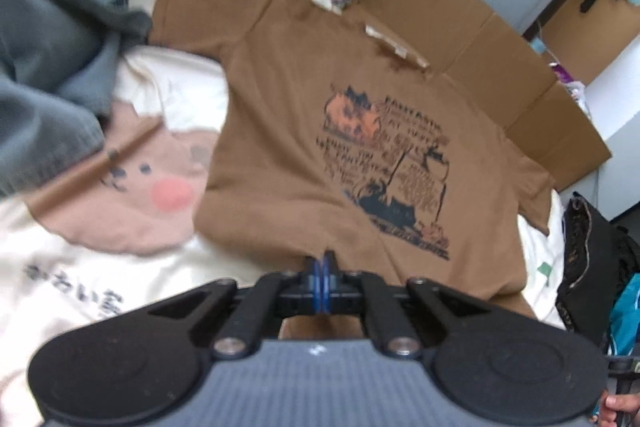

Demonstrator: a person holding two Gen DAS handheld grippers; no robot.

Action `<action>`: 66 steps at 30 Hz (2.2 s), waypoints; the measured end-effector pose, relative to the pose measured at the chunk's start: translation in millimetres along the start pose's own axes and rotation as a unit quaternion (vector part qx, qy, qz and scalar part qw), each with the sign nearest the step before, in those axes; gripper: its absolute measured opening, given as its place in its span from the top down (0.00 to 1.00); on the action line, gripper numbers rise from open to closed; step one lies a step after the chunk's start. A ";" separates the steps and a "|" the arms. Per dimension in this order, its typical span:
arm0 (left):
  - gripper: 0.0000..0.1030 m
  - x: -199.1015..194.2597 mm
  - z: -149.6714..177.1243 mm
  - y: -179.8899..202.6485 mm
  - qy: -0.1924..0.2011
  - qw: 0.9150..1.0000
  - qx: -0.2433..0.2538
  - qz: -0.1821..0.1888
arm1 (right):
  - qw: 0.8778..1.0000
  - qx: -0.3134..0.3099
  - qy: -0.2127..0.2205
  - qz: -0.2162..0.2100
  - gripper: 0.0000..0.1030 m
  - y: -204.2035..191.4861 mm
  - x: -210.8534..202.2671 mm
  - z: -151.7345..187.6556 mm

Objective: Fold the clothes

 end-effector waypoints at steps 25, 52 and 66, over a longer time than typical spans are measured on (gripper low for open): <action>0.98 72.5 -12.5 60.2 -0.077 0.989 0.124 -0.030 | 0.999 0.041 -0.016 -0.008 0.93 -1.7 5.6 42.6; 0.77 85.1 -18.7 78.7 -0.100 0.985 0.138 -0.005 | 0.998 0.055 -0.004 0.010 0.93 4.3 9.2 44.1; 0.77 70.8 -29.3 23.8 -0.090 0.979 0.175 -0.058 | 0.998 0.052 -0.011 0.018 0.93 4.9 12.6 45.7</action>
Point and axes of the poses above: each gripper's, at about its wrist camera, not at the fingertips, and x roughly the way its jaws point, y to its right, z to its underside, the point moved 3 cm from there along x, roughly the way its jaws point, and after that the axes turned 8 degrees about -y, right-handed, at the moved point
